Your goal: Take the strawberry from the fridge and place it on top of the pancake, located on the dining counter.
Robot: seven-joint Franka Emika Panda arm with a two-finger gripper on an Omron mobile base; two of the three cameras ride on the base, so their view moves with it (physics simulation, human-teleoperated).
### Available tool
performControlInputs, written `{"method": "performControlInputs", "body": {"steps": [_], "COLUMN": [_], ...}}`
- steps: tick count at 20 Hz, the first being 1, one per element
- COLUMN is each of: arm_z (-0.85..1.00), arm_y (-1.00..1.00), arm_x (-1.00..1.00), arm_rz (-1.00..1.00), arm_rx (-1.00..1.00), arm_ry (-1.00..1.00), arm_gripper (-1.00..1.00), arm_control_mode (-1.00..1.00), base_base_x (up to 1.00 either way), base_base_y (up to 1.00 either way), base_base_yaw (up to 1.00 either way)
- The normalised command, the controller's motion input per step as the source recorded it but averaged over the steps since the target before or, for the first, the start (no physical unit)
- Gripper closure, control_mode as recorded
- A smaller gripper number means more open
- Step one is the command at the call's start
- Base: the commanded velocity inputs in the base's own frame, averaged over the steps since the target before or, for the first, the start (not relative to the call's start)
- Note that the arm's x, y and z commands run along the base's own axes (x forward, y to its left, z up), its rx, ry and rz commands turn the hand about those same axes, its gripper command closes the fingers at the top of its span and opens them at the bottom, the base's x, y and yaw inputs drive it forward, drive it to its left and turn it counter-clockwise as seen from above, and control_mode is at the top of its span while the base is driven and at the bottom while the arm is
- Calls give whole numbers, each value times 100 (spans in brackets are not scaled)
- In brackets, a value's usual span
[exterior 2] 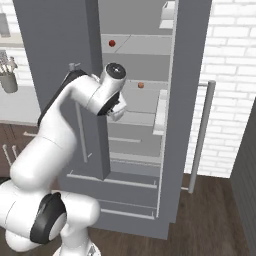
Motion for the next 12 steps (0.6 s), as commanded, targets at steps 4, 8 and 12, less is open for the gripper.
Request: {"method": "performControlInputs", "body": {"steps": [4,8,12], "arm_z": [-1,-1,0], "arm_y": [-5,-1,-4], "arm_x": [39,71,57], "arm_rz": [-1,-6,-7], "arm_rx": [17,21,18], "arm_ry": [-12,-4,-2], "arm_gripper": [-100,-100,-100], "arm_control_mode": [-100,-100,-100], "base_base_x": [0,0,0], "base_base_y": [0,0,0], "base_base_yaw": [0,0,0]}}
